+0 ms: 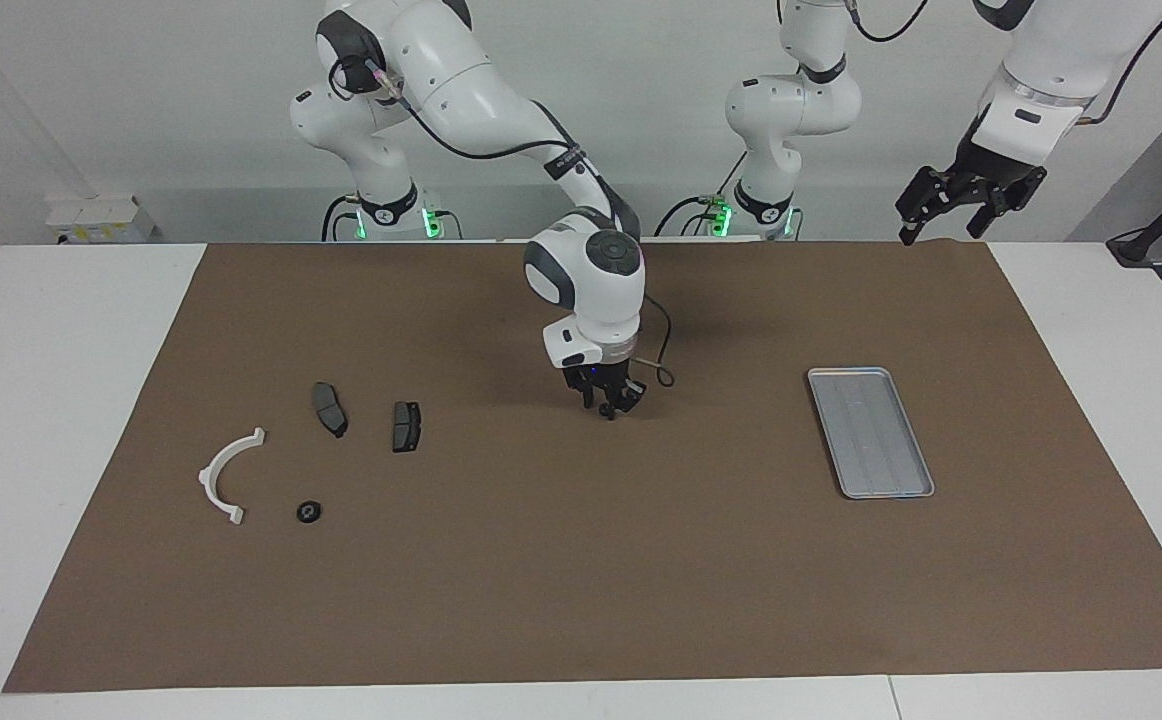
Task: Place bearing gear from tray to pile
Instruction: 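Carry the second gear with the right gripper beside the first gear and release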
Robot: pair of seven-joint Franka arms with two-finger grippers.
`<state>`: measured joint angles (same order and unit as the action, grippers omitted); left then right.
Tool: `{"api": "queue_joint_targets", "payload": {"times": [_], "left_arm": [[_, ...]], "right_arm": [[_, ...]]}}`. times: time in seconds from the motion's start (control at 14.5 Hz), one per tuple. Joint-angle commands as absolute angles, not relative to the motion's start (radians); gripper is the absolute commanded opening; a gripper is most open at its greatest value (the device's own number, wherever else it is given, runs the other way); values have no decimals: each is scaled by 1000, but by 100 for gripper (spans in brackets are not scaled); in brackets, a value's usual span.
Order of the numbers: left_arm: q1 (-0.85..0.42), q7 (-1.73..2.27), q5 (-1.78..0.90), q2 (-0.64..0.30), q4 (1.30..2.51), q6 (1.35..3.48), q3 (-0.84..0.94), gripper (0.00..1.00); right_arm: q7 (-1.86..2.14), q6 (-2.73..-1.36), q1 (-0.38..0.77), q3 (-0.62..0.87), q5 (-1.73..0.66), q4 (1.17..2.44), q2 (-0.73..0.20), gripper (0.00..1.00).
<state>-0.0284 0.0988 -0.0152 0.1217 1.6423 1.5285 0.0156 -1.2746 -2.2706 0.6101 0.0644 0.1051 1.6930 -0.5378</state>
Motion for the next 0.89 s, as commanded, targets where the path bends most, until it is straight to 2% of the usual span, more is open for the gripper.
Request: {"api": "queue_joint_targets", "payload": {"times": [0.0, 0.21, 0.41, 0.62, 0.83], "left_arm": [[-2, 66, -35, 117, 1615, 1502, 35, 100], [-5, 63, -34, 120, 1627, 1506, 34, 100], [-2, 69, -34, 121, 1629, 1506, 32, 100], [0, 72, -34, 123, 1629, 1499, 32, 100], [-5, 72, -34, 127, 1634, 1499, 32, 100]], "right_arm": [[-1295, -2284, 601, 71, 126, 1707, -538, 0], [-1292, -2260, 598, 71, 127, 1697, -538, 0], [-1261, -2121, 583, 69, 130, 1596, -538, 0], [-1043, -1967, 485, 69, 124, 1520, -502, 0], [-685, -1866, 341, 69, 110, 1516, -425, 0]]}}
